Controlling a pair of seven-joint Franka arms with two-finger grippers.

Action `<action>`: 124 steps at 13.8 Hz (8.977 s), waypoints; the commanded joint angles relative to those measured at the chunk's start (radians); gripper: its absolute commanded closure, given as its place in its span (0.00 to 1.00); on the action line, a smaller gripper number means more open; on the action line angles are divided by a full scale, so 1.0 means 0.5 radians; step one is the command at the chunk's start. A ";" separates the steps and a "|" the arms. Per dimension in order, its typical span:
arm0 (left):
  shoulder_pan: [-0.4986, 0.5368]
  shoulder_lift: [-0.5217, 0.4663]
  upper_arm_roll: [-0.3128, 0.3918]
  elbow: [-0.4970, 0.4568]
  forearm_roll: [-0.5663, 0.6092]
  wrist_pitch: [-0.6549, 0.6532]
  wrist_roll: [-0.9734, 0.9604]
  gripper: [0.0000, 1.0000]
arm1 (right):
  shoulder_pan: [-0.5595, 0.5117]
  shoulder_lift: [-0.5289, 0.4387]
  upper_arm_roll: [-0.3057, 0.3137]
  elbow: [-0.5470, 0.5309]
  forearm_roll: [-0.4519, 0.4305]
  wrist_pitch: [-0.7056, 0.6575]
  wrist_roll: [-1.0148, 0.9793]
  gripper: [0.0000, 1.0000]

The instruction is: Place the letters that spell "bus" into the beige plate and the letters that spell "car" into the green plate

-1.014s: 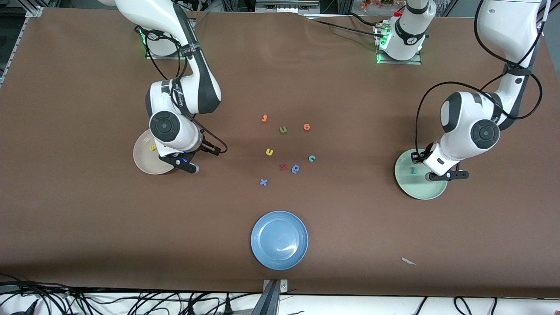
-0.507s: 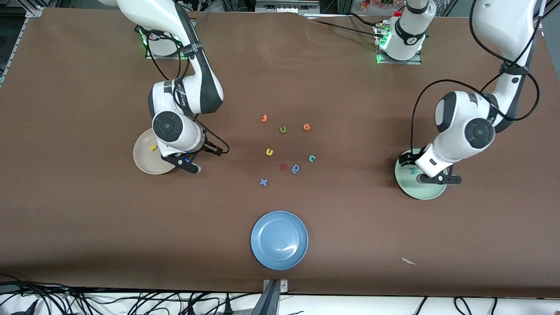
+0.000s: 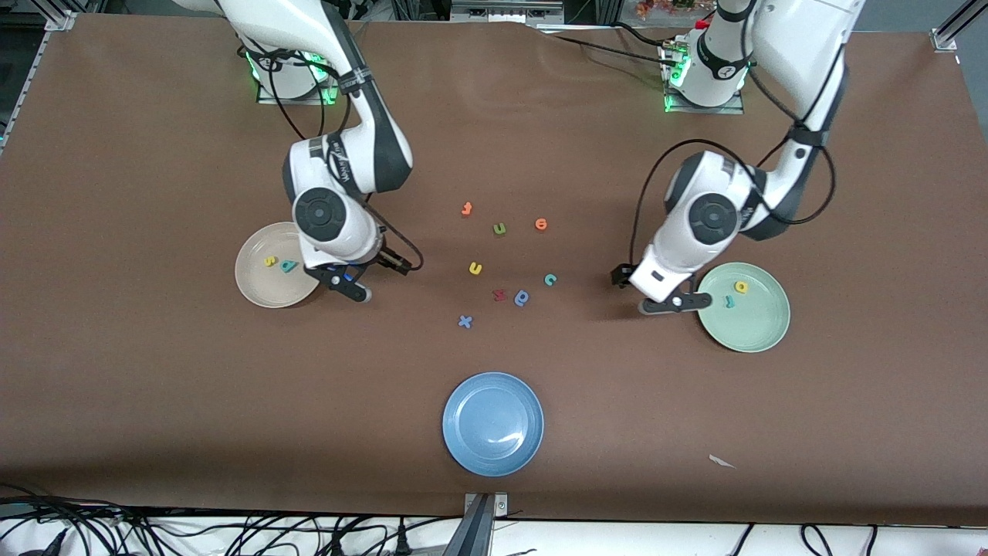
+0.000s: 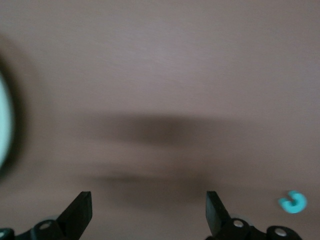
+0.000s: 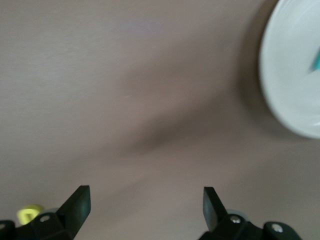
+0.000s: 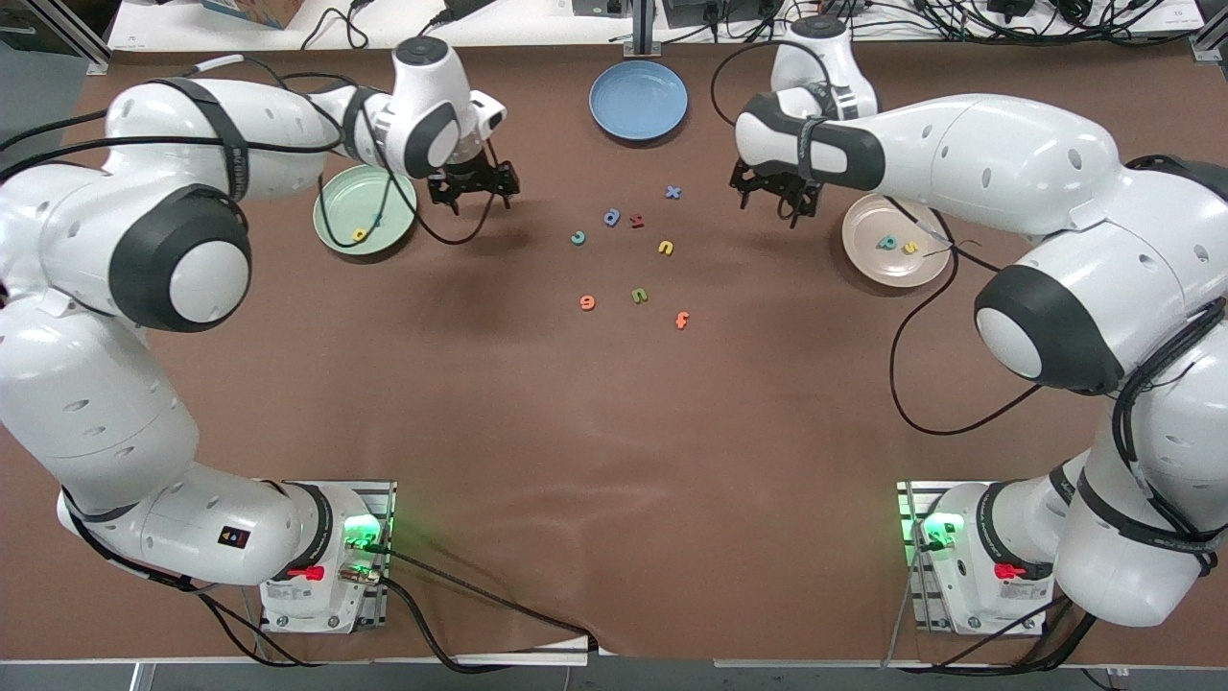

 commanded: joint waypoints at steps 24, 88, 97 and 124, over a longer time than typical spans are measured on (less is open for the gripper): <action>-0.456 0.494 0.005 0.525 -0.075 -0.091 -0.552 0.23 | 0.129 0.531 0.317 0.395 0.046 0.520 0.634 0.86; 0.804 0.304 0.023 0.997 0.257 -1.275 1.086 0.00 | -1.810 -1.033 0.891 0.401 -0.730 -1.122 -1.765 0.00; 0.896 -0.183 0.035 0.888 0.097 -1.493 1.138 0.00 | -1.782 -1.012 0.912 0.398 -0.730 -1.003 -1.759 0.00; 0.547 -0.791 0.354 0.727 -0.069 -1.554 1.166 0.00 | -1.791 -1.196 0.802 0.125 -0.657 -0.931 -1.790 0.00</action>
